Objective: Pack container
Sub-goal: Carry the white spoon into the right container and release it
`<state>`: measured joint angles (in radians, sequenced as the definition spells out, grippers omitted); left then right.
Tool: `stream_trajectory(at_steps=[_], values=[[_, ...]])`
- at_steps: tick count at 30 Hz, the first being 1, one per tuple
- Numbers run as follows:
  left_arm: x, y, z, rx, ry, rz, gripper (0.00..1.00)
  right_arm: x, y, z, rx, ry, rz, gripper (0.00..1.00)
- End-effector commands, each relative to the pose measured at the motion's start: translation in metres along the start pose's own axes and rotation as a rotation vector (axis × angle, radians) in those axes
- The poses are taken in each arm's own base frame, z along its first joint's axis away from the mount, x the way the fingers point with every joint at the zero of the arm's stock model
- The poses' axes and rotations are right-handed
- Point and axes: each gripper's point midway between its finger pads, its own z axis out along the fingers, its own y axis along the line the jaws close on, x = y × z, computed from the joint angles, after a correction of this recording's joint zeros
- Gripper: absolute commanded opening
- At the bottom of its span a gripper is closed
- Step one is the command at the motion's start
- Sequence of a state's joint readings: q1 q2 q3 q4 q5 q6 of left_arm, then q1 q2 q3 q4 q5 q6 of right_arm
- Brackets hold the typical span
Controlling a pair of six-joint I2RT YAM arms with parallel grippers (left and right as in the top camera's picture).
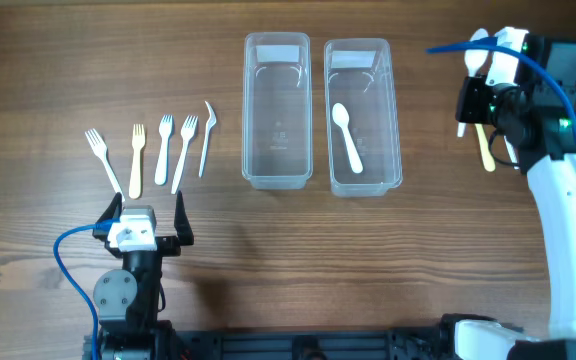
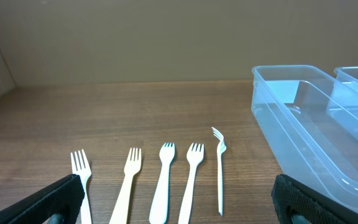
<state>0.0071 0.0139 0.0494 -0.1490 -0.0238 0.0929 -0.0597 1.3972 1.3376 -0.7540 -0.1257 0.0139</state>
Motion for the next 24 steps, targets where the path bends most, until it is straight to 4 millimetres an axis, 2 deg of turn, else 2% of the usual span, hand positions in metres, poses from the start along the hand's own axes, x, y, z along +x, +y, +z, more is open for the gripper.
stream_trajectory(at_steps=[1, 4, 10, 13, 15, 16, 21, 23, 24], values=[[0.002, -0.001, 0.000, 0.010, -0.002, 0.014, 1.00, 0.002, 0.041, -0.001, -0.132, 0.008, -0.028, 0.04], [0.002, -0.001, 0.000, 0.010, -0.002, 0.015, 1.00, 0.008, 0.068, 0.007, -0.173, 0.034, -0.075, 0.04], [0.002, -0.001, 0.000, 0.010, -0.002, 0.014, 1.00, 0.022, 0.095, 0.039, -0.154, 0.093, -0.109, 0.04], [0.002, -0.001, 0.000, 0.010, -0.002, 0.015, 1.00, 0.038, 0.104, 0.065, -0.162, 0.158, -0.126, 0.04], [0.002, -0.001, 0.000, 0.010, -0.002, 0.014, 1.00, 0.053, 0.107, 0.087, -0.160, 0.212, -0.133, 0.04], [0.002, -0.001, 0.000, 0.010, -0.002, 0.014, 1.00, 0.064, 0.108, 0.105, -0.157, 0.254, -0.137, 0.04], [0.002, -0.001, 0.000, 0.010, -0.002, 0.014, 1.00, 0.093, 0.114, 0.141, -0.179, 0.345, -0.138, 0.05], [0.002, -0.001, 0.000, 0.010, -0.002, 0.014, 1.00, 0.101, 0.118, 0.148, -0.197, 0.369, -0.135, 0.10], [0.002, -0.001, 0.000, 0.010, -0.002, 0.014, 1.00, 0.103, 0.119, 0.149, -0.207, 0.375, -0.135, 0.21]])
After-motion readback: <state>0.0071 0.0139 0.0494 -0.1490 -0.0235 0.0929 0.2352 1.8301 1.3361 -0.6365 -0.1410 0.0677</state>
